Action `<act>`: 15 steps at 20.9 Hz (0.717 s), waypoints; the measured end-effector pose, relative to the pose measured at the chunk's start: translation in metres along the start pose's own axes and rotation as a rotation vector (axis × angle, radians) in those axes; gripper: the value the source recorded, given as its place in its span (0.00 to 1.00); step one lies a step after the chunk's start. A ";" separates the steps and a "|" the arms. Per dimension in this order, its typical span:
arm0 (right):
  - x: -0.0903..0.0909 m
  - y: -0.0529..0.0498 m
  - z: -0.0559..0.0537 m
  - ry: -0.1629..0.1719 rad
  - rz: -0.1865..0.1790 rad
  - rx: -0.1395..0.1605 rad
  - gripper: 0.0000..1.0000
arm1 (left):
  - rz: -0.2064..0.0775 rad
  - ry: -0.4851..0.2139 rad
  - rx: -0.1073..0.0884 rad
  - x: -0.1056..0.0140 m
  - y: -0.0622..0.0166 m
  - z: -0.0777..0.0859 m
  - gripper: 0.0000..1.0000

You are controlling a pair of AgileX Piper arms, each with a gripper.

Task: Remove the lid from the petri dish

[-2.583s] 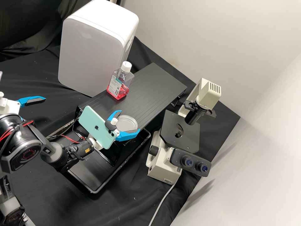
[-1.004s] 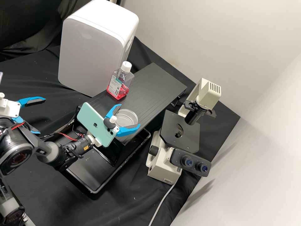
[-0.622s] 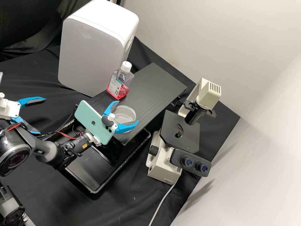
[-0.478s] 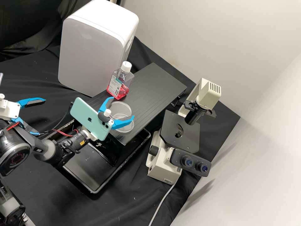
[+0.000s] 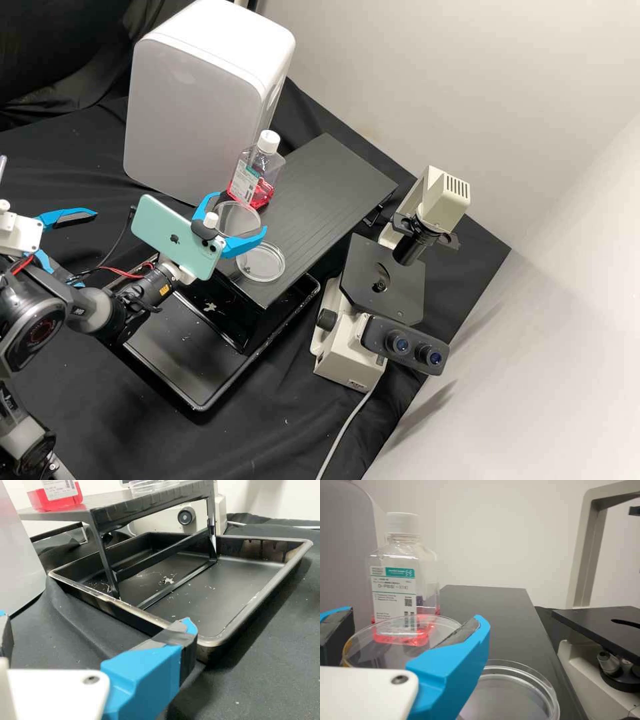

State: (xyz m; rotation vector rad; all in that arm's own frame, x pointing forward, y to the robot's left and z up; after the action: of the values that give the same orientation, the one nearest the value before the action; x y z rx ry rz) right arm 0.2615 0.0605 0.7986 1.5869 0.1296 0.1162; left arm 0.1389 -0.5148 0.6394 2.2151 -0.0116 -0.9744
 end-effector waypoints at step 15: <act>0.003 -0.019 0.008 -0.033 -0.065 -0.028 0.00 | -0.002 -0.001 0.005 0.002 -0.0007 0.002 1.00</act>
State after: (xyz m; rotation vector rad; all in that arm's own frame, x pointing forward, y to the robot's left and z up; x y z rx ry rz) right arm 0.2659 0.0540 0.7797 1.5544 0.1530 0.0417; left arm 0.1389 -0.5162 0.6365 2.2196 -0.0127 -0.9771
